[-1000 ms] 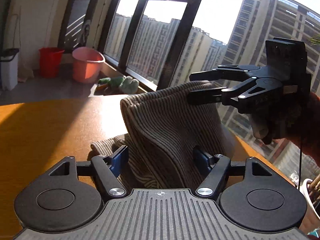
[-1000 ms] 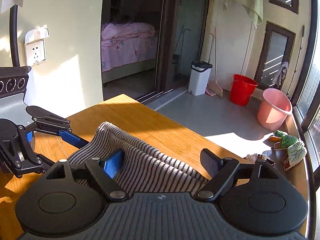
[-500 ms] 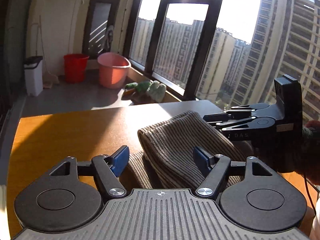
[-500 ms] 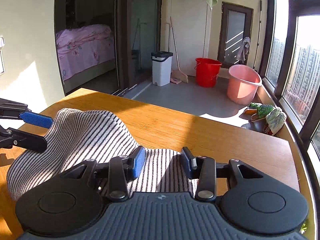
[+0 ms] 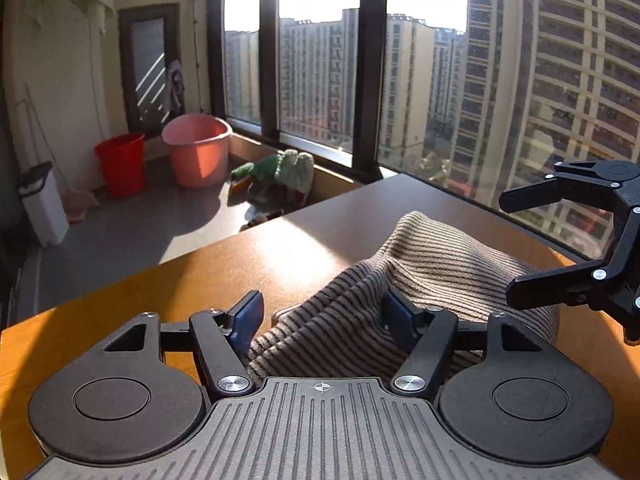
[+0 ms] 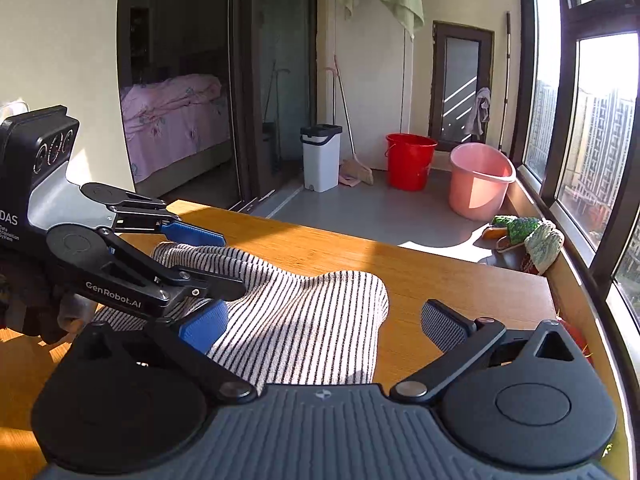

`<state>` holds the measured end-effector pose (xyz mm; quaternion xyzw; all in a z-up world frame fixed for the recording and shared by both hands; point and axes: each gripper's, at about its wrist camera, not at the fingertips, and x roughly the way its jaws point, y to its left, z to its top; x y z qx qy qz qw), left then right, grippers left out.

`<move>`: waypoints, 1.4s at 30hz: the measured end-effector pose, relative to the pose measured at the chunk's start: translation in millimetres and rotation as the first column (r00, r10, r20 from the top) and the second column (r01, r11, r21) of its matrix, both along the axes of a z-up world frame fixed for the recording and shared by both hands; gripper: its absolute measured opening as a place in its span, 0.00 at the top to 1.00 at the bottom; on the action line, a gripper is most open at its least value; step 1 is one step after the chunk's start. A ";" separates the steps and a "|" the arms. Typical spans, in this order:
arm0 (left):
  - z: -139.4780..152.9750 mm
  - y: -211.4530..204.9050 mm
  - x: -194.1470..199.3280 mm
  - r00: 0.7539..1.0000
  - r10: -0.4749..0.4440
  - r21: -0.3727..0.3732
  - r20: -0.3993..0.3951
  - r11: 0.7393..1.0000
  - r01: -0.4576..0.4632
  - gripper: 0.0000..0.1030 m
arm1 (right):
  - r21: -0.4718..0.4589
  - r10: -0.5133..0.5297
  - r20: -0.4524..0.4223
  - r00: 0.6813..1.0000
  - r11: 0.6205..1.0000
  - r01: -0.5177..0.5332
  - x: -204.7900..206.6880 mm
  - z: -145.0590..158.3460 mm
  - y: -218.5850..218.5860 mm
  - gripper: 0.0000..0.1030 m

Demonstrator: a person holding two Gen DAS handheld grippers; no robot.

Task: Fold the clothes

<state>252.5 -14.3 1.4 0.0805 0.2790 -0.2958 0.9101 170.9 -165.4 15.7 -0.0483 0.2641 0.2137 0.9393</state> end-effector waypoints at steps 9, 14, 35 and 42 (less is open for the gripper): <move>-2.3 9.6 -3.9 1.000 0.015 -0.005 -0.011 1.000 -0.015 0.22 | 0.064 -0.086 -0.166 0.982 0.993 0.098 -1.1 -28.8 -11.6 0.00; -5.8 24.4 0.9 0.997 0.036 -0.049 -0.068 0.998 -0.039 0.19 | -0.034 -0.061 -0.090 0.994 0.998 0.058 -0.6 -27.6 -4.7 0.00; -25.2 66.0 -95.8 0.962 -0.037 -0.294 -0.271 0.955 -0.046 0.23 | -0.110 -0.093 0.005 0.996 0.990 0.093 47.7 -14.9 31.8 0.00; -3.7 100.6 -102.5 0.974 0.053 -0.391 -0.221 0.910 -0.138 0.28 | 0.043 0.026 0.070 0.997 0.999 -0.029 -15.1 4.8 27.5 0.00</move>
